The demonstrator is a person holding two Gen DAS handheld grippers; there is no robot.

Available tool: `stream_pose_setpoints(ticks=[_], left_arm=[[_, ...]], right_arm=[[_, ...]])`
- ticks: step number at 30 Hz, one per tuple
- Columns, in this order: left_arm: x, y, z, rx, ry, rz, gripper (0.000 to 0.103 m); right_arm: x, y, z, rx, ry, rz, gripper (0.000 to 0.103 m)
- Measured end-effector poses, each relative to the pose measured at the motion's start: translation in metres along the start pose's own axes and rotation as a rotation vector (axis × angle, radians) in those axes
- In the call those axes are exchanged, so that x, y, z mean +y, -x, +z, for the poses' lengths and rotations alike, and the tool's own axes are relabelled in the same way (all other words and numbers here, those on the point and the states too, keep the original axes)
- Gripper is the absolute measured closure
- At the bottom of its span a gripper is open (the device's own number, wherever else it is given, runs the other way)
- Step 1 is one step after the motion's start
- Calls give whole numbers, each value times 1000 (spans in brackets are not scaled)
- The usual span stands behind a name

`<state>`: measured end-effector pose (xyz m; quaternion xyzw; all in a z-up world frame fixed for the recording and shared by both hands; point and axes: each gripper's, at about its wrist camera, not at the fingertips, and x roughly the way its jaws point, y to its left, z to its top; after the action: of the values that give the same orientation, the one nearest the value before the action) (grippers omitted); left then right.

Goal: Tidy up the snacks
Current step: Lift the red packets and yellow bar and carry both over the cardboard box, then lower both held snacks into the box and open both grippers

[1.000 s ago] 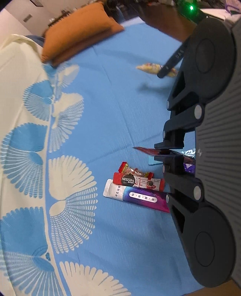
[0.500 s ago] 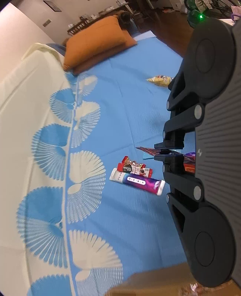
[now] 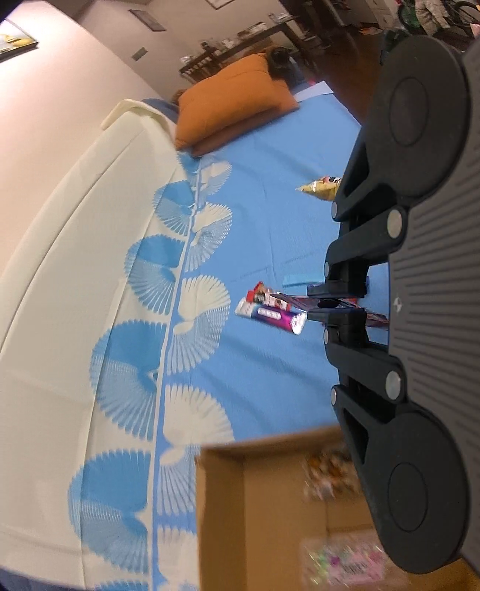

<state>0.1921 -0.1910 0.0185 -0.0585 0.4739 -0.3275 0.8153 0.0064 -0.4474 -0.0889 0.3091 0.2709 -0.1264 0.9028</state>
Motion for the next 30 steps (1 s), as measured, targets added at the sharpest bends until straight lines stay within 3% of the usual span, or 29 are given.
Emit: stream_pose_setpoints(ticks=[8, 15, 30], left_arm=[[56, 72, -36, -75, 99, 15, 98], [100, 112, -64, -109, 146, 48, 98], [162, 134, -78, -152, 215, 59, 98]], right_arm=[[94, 17, -23, 63, 126, 129, 76], [161, 21, -40, 99, 222, 192, 76], [236, -1, -71, 185, 344, 191, 76]])
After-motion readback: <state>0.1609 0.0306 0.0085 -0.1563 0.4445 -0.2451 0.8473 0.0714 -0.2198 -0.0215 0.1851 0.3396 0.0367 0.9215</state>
